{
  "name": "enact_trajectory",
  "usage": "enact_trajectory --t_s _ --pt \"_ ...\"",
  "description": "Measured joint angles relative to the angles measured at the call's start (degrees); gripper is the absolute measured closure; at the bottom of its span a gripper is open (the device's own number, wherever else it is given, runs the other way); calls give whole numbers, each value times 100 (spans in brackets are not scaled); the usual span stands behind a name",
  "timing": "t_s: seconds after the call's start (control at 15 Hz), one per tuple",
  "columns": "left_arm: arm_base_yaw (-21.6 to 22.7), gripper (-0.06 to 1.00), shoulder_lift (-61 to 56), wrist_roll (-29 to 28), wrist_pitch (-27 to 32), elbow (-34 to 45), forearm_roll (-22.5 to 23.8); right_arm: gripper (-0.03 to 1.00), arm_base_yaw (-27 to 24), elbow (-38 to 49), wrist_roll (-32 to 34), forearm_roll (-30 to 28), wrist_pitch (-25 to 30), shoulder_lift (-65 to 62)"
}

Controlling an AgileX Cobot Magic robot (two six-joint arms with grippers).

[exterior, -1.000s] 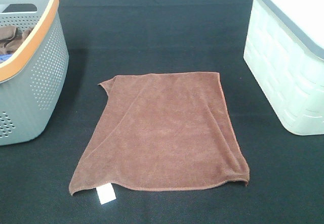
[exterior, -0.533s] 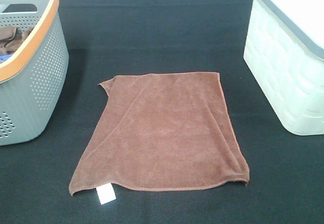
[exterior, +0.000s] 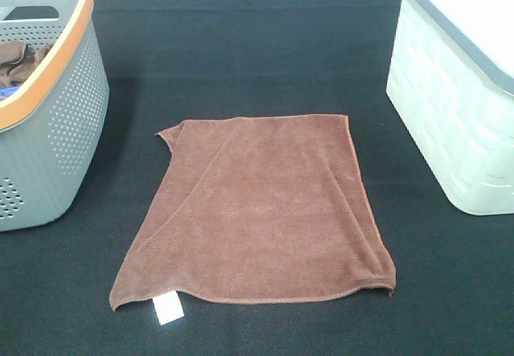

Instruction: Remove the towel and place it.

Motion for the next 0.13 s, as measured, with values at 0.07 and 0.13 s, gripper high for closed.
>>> enact_trajectory --t_s 0.07,0.13 --pt "0 29 0 0 0 0 0 8 0 0 0 0 0 0" --pt "0 29 0 0 0 0 0 8 0 0 0 0 0 0"
